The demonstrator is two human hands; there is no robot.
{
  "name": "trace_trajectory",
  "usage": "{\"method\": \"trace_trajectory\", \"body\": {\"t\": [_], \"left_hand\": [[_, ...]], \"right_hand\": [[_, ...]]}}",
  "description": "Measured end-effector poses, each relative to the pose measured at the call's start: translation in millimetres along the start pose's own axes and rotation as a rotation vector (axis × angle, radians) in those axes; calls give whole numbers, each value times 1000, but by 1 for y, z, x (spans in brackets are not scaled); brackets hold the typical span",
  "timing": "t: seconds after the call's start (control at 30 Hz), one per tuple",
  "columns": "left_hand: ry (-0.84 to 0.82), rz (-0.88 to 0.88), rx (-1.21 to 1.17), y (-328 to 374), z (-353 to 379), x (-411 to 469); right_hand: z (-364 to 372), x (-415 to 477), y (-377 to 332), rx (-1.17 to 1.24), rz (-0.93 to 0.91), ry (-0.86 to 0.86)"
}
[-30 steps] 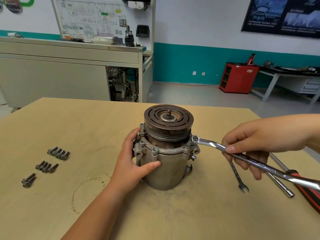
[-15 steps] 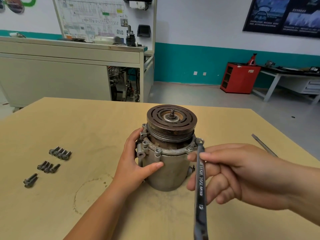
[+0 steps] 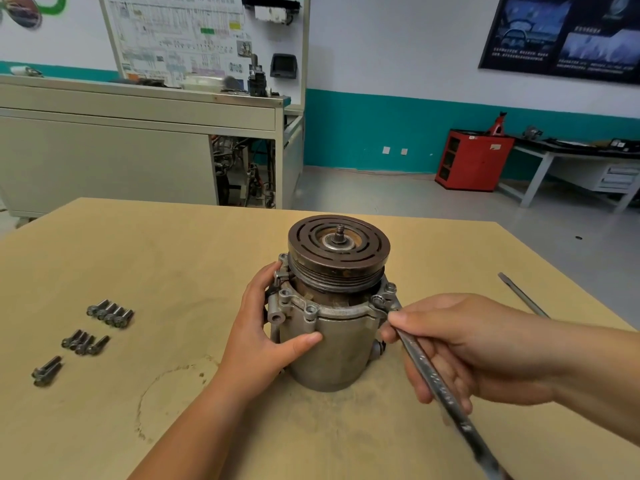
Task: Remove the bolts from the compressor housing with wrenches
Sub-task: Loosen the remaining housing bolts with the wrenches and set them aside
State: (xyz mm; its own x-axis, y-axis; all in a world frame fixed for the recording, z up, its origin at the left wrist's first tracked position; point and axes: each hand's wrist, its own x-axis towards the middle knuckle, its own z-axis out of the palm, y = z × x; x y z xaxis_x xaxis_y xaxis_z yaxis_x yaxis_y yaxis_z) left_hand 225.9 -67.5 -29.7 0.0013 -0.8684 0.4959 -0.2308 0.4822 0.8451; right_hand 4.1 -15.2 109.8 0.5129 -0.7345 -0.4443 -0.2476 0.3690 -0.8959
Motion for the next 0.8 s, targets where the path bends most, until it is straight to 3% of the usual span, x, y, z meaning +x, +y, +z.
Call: {"method": "trace_trajectory", "body": {"t": [0.13,0.27,0.37,0.47,0.63,0.8], "left_hand": [[-4,-7,-16,-1,-1,0],[-12,-13,-32,0,0,0],[-17,-14,-37,1,-1,0],[-15,-17,-34,0,-1,0],[-18,-27,-31,0,-1,0],[-15,-21,-27,-1,0,1]], "right_hand": [[-26,-1,-13,-252,104,-124],[-49,0,-33,-679,243,-183],[-62,6,-51,-923,244,-52],[-74,13,-55,-1106,80,98],[-93,3,-56,-1029,160,-83],[-90,-9,-29,-655,148,-324]]}}
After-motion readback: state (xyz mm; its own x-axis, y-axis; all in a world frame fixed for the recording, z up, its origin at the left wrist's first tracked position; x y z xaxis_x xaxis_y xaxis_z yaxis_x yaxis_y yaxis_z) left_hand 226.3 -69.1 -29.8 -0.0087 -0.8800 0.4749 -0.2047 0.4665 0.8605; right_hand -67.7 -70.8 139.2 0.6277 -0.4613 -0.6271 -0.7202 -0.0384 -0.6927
